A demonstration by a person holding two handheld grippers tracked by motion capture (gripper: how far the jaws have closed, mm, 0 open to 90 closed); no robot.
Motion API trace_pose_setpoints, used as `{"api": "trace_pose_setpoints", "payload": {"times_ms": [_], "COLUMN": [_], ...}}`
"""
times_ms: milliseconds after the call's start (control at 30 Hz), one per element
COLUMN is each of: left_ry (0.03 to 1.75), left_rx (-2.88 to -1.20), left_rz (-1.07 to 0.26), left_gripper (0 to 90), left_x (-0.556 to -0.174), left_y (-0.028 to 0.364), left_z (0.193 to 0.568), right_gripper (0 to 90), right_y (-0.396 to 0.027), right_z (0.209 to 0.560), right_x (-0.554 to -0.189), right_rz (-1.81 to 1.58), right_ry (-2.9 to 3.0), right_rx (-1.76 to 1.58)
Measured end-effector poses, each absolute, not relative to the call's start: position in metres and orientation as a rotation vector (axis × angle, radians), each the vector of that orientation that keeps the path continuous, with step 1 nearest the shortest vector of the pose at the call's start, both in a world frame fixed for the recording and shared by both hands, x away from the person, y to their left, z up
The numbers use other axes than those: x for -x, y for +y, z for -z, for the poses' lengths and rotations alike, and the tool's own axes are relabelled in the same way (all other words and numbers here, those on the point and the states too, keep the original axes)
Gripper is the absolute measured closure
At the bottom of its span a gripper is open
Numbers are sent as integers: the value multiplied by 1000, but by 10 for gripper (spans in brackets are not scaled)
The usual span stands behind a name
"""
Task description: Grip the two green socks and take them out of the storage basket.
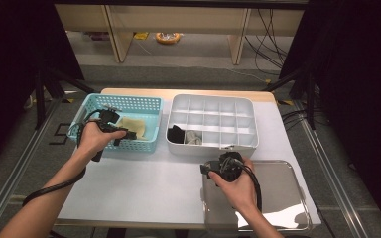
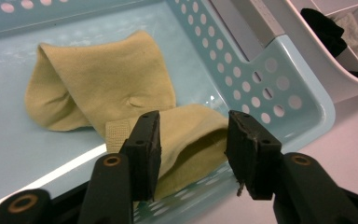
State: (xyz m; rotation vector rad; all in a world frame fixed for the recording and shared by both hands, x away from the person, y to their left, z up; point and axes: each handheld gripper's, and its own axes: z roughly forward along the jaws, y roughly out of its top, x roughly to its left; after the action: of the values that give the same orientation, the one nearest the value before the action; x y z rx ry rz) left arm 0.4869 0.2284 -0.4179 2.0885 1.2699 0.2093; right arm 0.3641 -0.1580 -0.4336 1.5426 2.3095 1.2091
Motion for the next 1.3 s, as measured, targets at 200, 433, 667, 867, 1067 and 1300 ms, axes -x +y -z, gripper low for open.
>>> {"api": "trace_pose_setpoints", "payload": {"times_ms": [200, 433, 667, 867, 1067, 1300], "left_ry": [1267, 1267, 1271, 1256, 1220, 1163], "left_rx": [-2136, -2183, -2182, -2103, -2010, -1953], "left_rz": [-190, -181, -158, -192, -202, -240], "left_gripper": [644, 773, 891, 896, 896, 896], "left_x": [-490, -493, -493, -487, -469, -442], "left_y": [228, 229, 230, 234, 244, 257], "left_z": [417, 419, 419, 411, 398, 378], "right_gripper": [538, 538, 535, 533, 532, 531], "right_y": [-157, -157, -157, -158, -156, -154], "right_z": [433, 434, 434, 435, 435, 435], "right_x": [-363, -363, -363, -364, -363, -362], "right_rz": [-1209, -1212, -1227, -1233, -1233, -1219], "right_ry": [2313, 2311, 2312, 2310, 2305, 2308], "right_rx": [-1563, -1560, -1551, -1531, -1552, -1563]}}
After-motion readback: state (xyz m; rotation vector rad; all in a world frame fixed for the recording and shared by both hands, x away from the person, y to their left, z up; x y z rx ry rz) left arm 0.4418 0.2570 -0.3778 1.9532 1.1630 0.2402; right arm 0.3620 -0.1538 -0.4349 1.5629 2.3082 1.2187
